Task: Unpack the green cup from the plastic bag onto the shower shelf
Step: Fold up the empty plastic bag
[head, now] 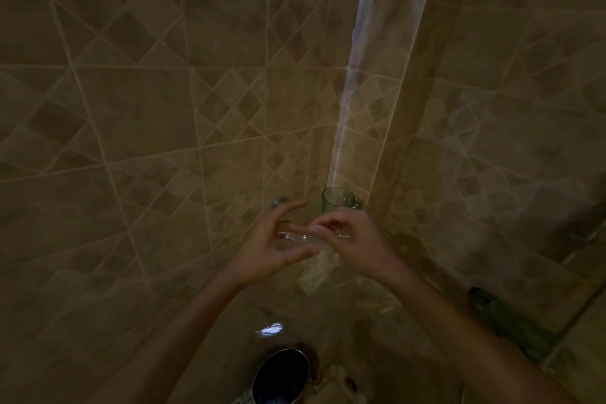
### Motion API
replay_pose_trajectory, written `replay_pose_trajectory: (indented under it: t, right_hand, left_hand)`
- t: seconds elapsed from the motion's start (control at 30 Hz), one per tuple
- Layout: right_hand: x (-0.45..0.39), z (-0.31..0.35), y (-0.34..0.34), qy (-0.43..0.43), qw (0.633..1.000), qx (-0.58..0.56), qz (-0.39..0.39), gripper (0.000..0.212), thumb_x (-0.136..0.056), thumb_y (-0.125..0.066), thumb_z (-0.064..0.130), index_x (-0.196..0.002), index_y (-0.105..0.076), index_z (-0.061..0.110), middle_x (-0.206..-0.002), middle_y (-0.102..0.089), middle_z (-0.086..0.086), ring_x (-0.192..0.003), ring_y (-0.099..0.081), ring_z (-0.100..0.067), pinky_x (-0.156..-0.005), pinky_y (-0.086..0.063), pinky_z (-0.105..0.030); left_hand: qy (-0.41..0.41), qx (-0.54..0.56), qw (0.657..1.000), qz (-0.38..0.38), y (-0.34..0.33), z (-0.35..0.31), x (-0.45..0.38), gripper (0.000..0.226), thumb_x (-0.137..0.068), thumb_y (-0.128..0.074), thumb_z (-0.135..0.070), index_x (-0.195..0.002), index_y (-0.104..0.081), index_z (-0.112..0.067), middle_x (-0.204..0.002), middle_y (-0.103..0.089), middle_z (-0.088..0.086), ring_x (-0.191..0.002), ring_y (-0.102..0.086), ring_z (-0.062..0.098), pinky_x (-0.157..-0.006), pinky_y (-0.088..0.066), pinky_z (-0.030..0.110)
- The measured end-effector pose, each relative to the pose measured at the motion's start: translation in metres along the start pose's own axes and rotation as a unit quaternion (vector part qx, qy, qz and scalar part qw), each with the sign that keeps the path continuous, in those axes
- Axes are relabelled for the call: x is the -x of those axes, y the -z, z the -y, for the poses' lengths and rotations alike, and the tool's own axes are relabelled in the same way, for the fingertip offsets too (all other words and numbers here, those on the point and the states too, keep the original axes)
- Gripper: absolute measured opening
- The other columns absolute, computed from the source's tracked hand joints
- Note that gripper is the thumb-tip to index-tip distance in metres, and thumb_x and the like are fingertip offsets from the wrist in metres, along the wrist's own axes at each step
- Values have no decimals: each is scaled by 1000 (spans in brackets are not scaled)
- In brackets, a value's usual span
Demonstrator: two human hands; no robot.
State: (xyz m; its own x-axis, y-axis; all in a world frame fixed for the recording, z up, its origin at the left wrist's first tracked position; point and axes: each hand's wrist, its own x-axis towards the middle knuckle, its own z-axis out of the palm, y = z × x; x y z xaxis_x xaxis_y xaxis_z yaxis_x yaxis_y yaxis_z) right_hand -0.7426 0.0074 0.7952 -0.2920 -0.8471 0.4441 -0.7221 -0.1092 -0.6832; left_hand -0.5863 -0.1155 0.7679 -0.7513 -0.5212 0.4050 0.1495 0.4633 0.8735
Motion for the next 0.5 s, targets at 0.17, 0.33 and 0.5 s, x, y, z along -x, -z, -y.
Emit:
replay_pose_trajectory:
  t: [0.17, 0.33, 0.5]
  right_hand:
    - [4, -5, 22, -10, 996, -79, -49, 17, -89, -76, 16, -90, -79, 32, -88, -80, 12, -83, -74, -4, -78, -57, -20]
    - [7, -9, 29, -40, 988, -130, -75, 14, -89, -74, 4, -92, -78, 17, -80, -79, 14, -79, -73, 1, -77, -55, -13]
    - [6, -12, 30, -41, 982, -155, -99, 20, -87, -75, 8, -88, -79, 27, -80, -80, 10, -75, -73, 1, -72, -54, -11]
  left_hand:
    - [67, -57, 994, 62, 30, 21, 22, 52, -79, -84, -11, -128, -67, -13, -122, -73, -5, -113, -68, 8, -95, -53, 22]
    - [73, -81, 992, 68, 40, 32, 29, 24, -81, -81, -5, -105, -78, -4, -103, -80, 8, -97, -75, 30, -89, -58, 41]
    - [61, -102, 992, 42, 29, 40, 31, 17, -83, -79, -5, -99, -81, -7, -103, -80, 3, -99, -75, 14, -93, -57, 32]
